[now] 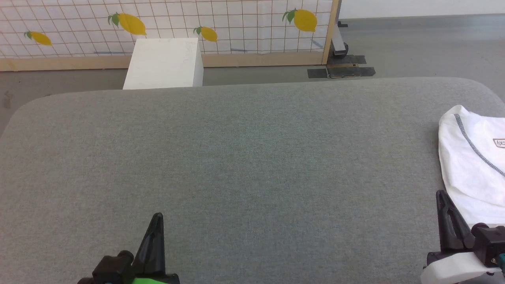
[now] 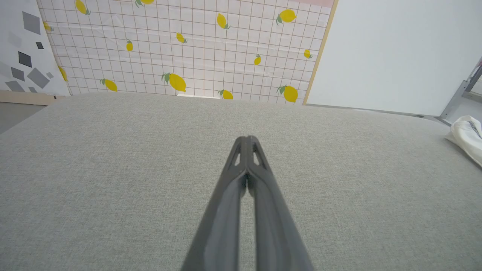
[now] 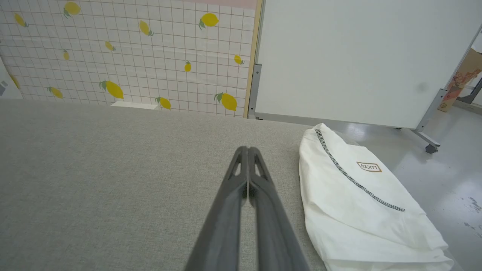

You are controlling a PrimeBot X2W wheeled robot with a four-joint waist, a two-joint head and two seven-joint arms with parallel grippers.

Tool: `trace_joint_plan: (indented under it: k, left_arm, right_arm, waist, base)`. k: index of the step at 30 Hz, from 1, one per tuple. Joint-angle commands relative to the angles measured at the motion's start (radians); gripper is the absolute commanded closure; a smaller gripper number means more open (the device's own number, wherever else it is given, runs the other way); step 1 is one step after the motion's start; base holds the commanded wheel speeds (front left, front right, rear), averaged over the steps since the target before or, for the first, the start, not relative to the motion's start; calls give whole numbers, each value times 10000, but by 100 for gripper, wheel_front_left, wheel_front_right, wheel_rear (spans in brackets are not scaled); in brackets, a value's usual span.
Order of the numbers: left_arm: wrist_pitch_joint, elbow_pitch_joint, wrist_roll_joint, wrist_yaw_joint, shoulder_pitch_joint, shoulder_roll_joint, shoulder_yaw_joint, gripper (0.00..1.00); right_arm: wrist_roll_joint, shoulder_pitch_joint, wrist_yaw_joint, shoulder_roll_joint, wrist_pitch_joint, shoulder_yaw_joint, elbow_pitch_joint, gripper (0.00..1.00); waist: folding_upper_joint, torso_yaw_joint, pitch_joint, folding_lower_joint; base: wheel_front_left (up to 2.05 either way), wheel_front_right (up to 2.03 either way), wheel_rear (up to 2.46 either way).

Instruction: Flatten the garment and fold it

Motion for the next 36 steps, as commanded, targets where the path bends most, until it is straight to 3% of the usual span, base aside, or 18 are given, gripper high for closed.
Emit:
trace_joint_plan:
  k: [1, 36]
  left_arm:
    - [56, 31, 142, -20, -105, -41, 62, 100]
    - [748, 196, 823, -125, -625, -243, 458, 100]
  right_arm:
    - [27, -85, -1, 0, 52, 58, 42, 100]
    - [152, -482, -6, 2, 369, 528, 265, 100]
  waist:
    - [0, 2, -6, 1]
    - [0, 34, -108, 1]
  base:
    - [0, 0, 0]
    - [0, 0, 0]
